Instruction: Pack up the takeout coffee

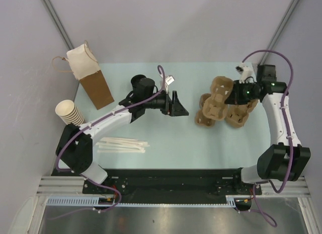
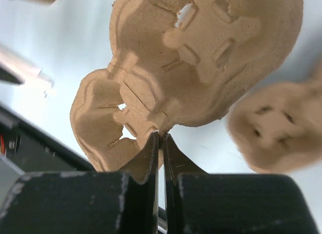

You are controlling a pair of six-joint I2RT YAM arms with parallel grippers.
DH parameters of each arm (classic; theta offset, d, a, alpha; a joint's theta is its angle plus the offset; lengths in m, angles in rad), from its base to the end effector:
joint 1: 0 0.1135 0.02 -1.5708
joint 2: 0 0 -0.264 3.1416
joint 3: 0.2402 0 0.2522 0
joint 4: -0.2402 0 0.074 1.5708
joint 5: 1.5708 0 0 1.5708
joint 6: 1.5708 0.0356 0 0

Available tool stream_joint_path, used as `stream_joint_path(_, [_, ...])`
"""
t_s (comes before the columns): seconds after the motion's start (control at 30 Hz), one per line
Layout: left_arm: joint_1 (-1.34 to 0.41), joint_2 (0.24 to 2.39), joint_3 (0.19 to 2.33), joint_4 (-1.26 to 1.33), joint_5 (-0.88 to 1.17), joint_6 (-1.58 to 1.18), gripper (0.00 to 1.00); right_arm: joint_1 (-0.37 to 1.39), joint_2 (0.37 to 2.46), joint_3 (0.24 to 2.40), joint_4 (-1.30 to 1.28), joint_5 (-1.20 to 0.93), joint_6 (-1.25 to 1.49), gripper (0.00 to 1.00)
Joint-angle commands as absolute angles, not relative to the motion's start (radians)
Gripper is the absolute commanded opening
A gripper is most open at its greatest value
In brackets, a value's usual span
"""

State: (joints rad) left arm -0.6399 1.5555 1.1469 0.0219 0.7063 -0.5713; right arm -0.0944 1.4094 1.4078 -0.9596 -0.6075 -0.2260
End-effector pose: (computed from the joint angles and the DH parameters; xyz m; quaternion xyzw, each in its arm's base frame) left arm 0.2735 -0.2324 0.2971 0.2196 0.7715 -0.5340 0.2671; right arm 0.2824 -0.0063 0.3490 -0.1494 0.9024 0.2360 0.3282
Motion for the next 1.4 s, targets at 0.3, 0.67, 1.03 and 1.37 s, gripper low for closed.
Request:
stream_joint_path(0.3, [-0.586,1.485,1.158,-0.023,0.687,-0.508,0.87,-0.365,1.611,1.434,-0.896,-0.493,-0.232,0.00])
stream_joint_path(0.67, [-0.577,1.486,1.132,-0.006,0.699,-0.521,0.88,-0.459,1.756,1.486,-0.922,-0.522,-0.304,0.00])
stream_joint_path(1.03, [-0.575,1.491,1.134,-0.005,0.706,-0.531,0.88,-0.523,1.782,1.588,-1.006,-0.551,-0.357,0.00])
stream_joint_path(1.37, [-0.574,1.499,1.132,-0.005,0.712,-0.529,0.89,-0.534,1.841,1.591,-1.037,-0.592,-0.360,0.00])
